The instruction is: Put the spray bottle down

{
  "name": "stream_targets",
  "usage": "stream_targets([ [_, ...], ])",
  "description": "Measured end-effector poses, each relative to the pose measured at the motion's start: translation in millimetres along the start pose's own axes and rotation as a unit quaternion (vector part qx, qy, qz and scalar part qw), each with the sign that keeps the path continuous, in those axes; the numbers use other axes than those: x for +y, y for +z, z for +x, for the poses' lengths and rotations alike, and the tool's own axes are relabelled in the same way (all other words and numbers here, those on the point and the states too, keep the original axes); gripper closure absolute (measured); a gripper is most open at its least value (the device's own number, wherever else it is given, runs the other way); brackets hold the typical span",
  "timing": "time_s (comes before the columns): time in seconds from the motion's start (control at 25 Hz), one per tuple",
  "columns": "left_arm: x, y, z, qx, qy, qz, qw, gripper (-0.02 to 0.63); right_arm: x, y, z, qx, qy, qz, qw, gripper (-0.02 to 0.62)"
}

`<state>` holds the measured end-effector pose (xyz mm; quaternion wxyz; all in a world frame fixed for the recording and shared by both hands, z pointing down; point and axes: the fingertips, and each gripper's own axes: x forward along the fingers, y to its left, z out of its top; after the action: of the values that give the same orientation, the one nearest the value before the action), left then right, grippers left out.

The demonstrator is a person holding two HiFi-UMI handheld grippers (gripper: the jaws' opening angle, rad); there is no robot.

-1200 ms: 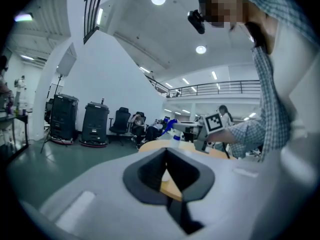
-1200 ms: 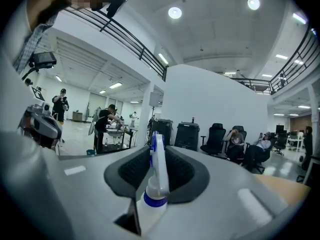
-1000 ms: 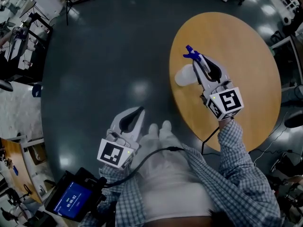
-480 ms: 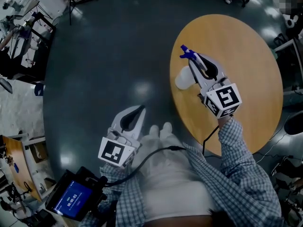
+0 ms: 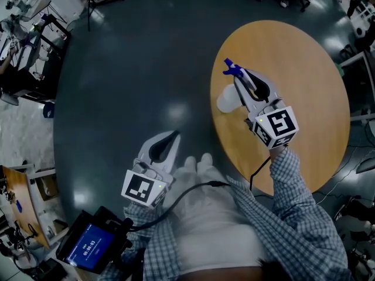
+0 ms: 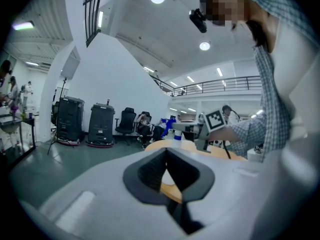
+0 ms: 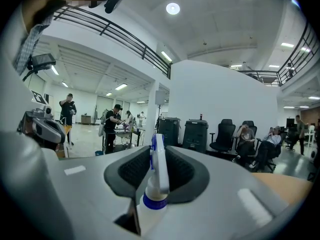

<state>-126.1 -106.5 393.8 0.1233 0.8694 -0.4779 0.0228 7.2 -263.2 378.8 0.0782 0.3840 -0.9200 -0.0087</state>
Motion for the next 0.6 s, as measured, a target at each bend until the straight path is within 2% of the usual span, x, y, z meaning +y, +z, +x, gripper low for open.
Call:
stream_targets([
  [0.28,-0.1,-0.5,0.2,0.002,-0.002,0.004,1.0000,0.604,3.6,-1.1,4.3,0.002,0.008,-0.003,1.000,0.506],
  [0.4,-1.1,0.7,0.9,0.001,-0.001,0.005,1.0000,0.604,3.3,-1.7,3.8,0.001,0.013,0.000,1.000,0.469],
  [0.48,0.3,1.4,1.3,0.000,0.000,0.005,1.0000,0.604,3.8,-0.8,5.0,0.000,0.019,0.002,1.000,0.413],
  [0.6,2.5,1.4,1.6,-0.001,0.001,0.005,1.0000,0.604,5.0,-0.3,6.5,0.000,0.026,-0.002,1.000,0.410],
])
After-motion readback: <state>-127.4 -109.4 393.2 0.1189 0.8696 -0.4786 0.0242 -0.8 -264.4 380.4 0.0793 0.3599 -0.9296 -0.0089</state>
